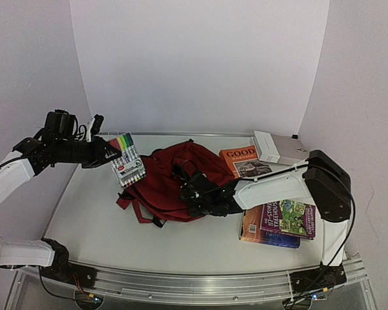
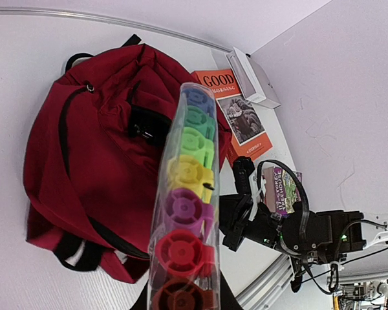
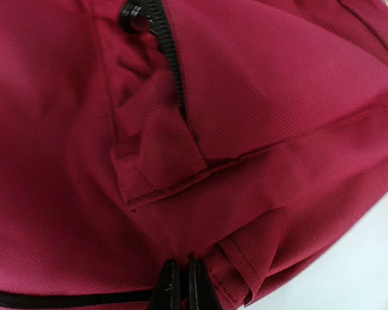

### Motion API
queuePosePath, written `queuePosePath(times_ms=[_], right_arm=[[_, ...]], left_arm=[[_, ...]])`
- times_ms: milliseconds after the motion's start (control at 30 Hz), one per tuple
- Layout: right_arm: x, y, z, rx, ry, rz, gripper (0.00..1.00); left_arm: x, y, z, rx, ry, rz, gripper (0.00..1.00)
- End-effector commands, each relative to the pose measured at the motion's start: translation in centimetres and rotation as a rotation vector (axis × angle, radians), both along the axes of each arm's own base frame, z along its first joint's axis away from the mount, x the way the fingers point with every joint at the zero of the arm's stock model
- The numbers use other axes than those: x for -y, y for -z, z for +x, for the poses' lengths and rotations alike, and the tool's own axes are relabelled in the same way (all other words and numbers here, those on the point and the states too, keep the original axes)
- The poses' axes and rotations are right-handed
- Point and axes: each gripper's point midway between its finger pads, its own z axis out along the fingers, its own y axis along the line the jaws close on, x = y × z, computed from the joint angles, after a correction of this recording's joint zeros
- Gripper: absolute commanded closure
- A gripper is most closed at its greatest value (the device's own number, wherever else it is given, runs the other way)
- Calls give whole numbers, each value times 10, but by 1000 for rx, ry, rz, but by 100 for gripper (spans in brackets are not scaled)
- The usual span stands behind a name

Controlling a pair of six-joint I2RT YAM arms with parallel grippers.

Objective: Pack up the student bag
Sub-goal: Place the stationery in the student bag.

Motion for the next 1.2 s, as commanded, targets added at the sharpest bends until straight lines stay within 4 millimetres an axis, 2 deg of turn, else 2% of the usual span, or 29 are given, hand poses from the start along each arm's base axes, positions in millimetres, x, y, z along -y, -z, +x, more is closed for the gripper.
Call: queuePosePath(times_ms=[0,267,300,333,400,467,567,667,800,900,1033,1167], right_arm=[[41,-14,-17,-15,50,-20,100],[84,-27,-45,-39,53,7,100],[86,-32,-47,-37,47,17,96],[86,-38,-48,-34,39,26,85],[83,-60,-49,-11,21,58,57],[78,-89,-49,35,11,89,40],[68,-116,-44,80,10,96,27],[46,-126,-41,85,-23,107,22],[10,-126,-38,64,-80,152,24],[-6,-115,-28,68,-73,131,26],[-18,-96,-9,108,-27,66,26],[-26,-80,12,162,28,0,24]], left_arm=[[2,-11,2,54,21,-16,100],[13,-12,5,69,71,-56,100],[15,-11,6,65,79,-64,100],[17,-9,7,60,87,-69,100],[21,-5,10,51,105,-75,100],[26,-2,13,46,129,-78,100],[31,5,18,42,166,-65,100],[33,13,24,17,197,-75,100],[32,16,32,7,224,-141,100],[24,23,43,-3,191,-129,100],[10,37,56,-25,141,-113,100],[8,37,59,-47,131,-113,100]])
